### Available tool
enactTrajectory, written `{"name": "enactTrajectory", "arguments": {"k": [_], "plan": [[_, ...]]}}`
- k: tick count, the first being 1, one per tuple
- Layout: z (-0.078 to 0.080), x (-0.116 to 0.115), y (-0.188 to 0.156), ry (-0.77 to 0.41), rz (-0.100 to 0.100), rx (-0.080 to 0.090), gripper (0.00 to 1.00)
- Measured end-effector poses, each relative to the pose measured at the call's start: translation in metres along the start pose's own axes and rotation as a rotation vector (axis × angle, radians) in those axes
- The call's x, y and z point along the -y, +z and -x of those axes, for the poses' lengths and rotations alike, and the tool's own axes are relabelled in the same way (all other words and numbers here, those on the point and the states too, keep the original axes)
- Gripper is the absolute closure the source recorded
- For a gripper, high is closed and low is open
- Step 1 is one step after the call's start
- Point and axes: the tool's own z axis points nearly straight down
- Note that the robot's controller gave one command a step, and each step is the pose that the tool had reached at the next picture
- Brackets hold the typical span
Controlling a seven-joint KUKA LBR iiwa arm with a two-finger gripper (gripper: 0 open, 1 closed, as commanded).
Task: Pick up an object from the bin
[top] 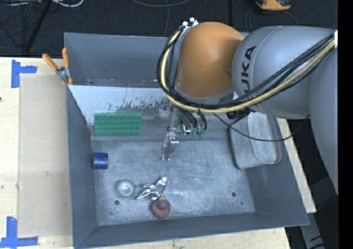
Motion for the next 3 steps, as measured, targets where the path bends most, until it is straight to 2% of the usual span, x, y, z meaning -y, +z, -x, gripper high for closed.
{"name": "enactTrajectory", "arguments": {"k": [1,2,3], "plan": [[-0.044,-0.020,0.120,-0.204,0.002,0.018,0.00],[-0.042,-0.079,0.094,-0.350,0.001,0.011,0.00],[-0.088,-0.059,0.089,-0.482,-0.002,0.005,0.00]]}}
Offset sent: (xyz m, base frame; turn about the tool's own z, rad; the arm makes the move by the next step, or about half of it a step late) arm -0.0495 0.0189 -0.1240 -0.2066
